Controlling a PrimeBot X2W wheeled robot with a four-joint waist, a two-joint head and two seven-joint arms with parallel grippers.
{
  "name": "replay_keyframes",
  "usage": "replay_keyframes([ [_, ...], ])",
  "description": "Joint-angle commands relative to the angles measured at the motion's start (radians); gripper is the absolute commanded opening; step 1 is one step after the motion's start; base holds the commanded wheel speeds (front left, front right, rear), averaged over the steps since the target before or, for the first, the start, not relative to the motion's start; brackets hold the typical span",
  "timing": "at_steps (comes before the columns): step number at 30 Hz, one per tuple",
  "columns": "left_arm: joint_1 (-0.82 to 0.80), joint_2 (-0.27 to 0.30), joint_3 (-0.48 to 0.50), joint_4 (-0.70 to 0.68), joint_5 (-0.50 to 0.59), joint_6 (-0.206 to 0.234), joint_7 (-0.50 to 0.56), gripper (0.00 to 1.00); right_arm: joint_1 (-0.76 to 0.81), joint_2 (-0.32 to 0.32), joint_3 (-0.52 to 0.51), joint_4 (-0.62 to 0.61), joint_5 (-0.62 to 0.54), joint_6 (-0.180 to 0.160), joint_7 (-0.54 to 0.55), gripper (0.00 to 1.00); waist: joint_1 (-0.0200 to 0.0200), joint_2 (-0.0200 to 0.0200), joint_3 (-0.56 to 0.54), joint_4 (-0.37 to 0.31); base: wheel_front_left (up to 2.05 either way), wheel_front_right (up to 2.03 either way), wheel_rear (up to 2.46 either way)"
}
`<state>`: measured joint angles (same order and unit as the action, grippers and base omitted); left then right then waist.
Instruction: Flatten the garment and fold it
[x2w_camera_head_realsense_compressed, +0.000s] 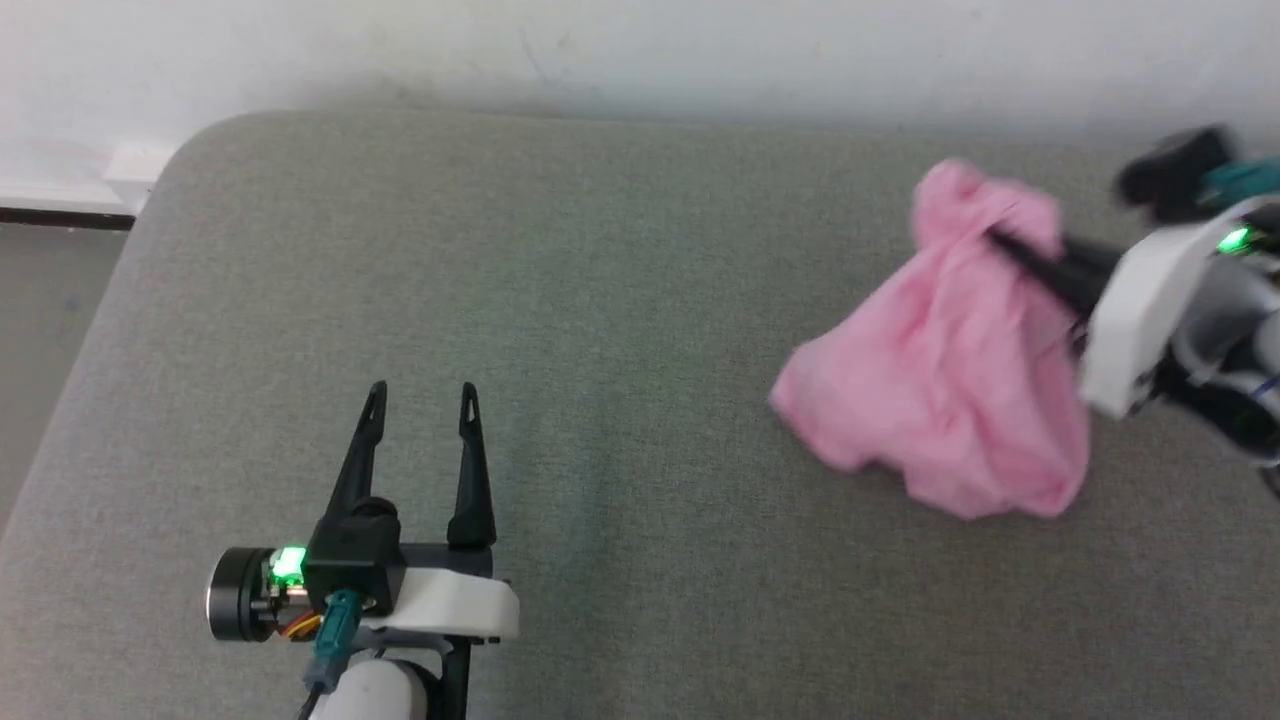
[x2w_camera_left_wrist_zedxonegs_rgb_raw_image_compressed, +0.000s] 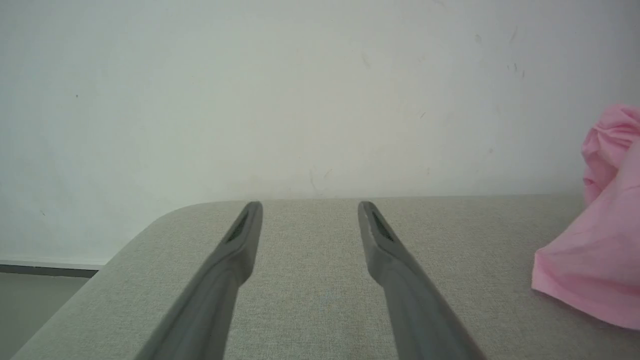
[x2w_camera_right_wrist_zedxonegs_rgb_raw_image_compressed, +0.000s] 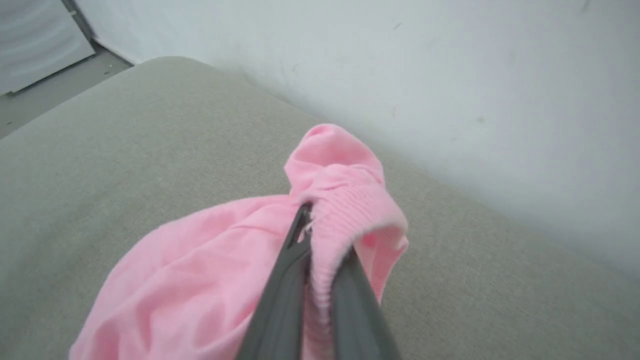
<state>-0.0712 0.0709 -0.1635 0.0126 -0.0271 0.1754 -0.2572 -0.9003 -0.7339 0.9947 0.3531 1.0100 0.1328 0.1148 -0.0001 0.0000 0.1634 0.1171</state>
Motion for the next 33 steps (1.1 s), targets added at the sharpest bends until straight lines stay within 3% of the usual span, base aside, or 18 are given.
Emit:
replay_keyframes([
  [1, -0.013, -0.003, -0.001, -0.002, 0.009, -0.01, -0.005, 1.0, -0.007, 0.004, -0.026, 0.038, 0.026, -0.002, -0.023, 0.0, 0.0001, 0.0, 0.022, -0.007, 0.0, 0.0, 0.0],
  [11, -0.065, -0.011, -0.023, -0.001, 0.01, -0.016, -0.005, 1.0, 0.03, 0.069, -0.152, 0.553, 0.059, -0.002, -0.124, 0.0, 0.0001, 0.0, 0.104, 0.023, 0.0, 0.0, 0.0],
  [17, -0.054, -0.012, -0.013, 0.011, 0.01, -0.009, -0.005, 1.0, 0.078, 0.097, -0.127, 0.698, 0.013, -0.002, -0.183, 0.0, 0.0001, 0.0, 0.082, 0.016, 0.0, 0.0, 0.0],
  [18, -0.049, -0.012, -0.009, 0.013, 0.01, -0.008, -0.005, 1.0, 0.08, 0.103, -0.133, 0.7, 0.015, -0.002, -0.214, 0.05, 0.0001, 0.0, 0.072, 0.009, 0.0, 0.0, 0.0],
  [19, -0.045, -0.01, -0.006, 0.015, 0.011, -0.007, -0.005, 1.0, 0.081, 0.106, -0.143, 0.703, 0.018, -0.002, -0.25, 0.43, 0.0001, 0.0, 0.063, 0.002, 0.0, 0.0, 0.0],
  [20, -0.041, -0.008, -0.004, 0.016, 0.012, -0.008, -0.005, 1.0, 0.078, 0.107, -0.152, 0.708, 0.016, -0.002, -0.292, 1.0, 0.0001, 0.0, 0.053, -0.006, 0.0, 0.0, 0.0],
  [24, -0.033, 0.0, 0.002, 0.014, 0.017, -0.011, -0.005, 1.0, 0.065, 0.102, -0.192, 0.703, -0.029, -0.002, -0.371, 1.0, 0.0001, 0.0, 0.014, -0.032, 0.0, 0.0, 0.0],
  [26, -0.033, 0.006, 0.009, 0.008, 0.017, -0.01, -0.005, 1.0, 0.041, 0.085, -0.261, 0.65, -0.093, -0.002, -0.375, 1.0, 0.0001, 0.0, 0.0, -0.049, 0.0, 0.0, 0.0],
  [30, -0.05, 0.02, 0.019, -0.002, 0.018, -0.016, -0.005, 1.0, 0.102, 0.085, -0.542, 0.442, -0.313, -0.002, -0.376, 1.0, 0.0001, 0.0, -0.02, -0.08, 0.0, 0.0, 0.0],
  [33, -0.081, 0.033, 0.021, 0.003, 0.017, -0.033, -0.005, 1.0, 0.256, 0.181, -0.807, 0.201, -0.514, -0.002, -0.376, 1.0, 0.0001, 0.0, -0.034, -0.102, 0.0, 0.0, 0.0],
])
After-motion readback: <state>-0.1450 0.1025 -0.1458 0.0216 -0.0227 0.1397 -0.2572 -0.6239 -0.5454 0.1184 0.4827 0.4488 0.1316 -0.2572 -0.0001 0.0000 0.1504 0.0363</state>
